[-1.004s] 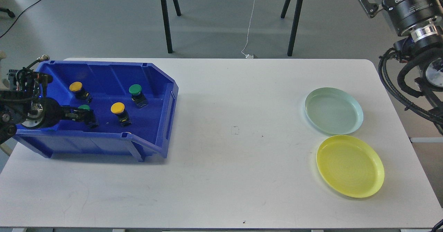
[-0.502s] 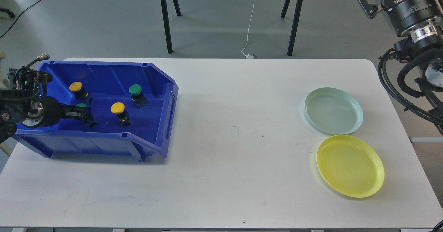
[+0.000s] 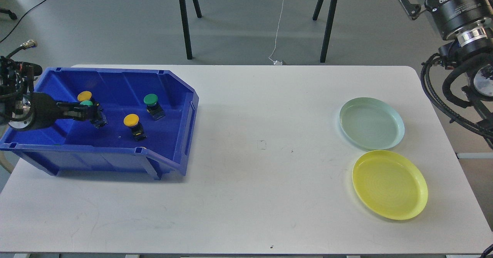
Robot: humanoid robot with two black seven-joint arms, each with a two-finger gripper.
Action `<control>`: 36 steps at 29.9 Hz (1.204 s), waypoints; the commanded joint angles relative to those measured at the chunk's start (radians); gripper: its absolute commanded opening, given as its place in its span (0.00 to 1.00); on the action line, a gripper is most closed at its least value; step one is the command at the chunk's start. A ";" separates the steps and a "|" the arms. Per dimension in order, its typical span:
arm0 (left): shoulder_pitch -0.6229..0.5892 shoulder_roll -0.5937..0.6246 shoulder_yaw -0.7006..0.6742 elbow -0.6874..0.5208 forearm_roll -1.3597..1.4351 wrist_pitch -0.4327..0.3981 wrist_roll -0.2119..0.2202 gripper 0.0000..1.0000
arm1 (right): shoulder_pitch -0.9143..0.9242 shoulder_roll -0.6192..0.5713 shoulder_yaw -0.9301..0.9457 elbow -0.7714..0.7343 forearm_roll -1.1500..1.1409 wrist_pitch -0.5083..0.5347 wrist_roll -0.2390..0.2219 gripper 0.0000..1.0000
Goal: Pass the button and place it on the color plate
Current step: 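Lift the green button and carry it toward the right gripper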
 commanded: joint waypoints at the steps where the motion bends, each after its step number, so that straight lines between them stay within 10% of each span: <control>1: -0.012 0.062 -0.023 -0.025 -0.074 -0.002 -0.002 0.40 | 0.000 0.000 0.000 0.000 0.000 0.000 0.000 1.00; 12: -0.052 0.107 -0.353 -0.033 -0.499 -0.004 -0.054 0.41 | -0.003 -0.006 0.000 0.005 -0.005 0.000 0.000 1.00; 36: -0.130 -0.867 -0.427 0.151 -0.355 0.199 -0.017 0.36 | -0.042 -0.075 -0.216 0.301 -0.277 -0.179 -0.005 0.98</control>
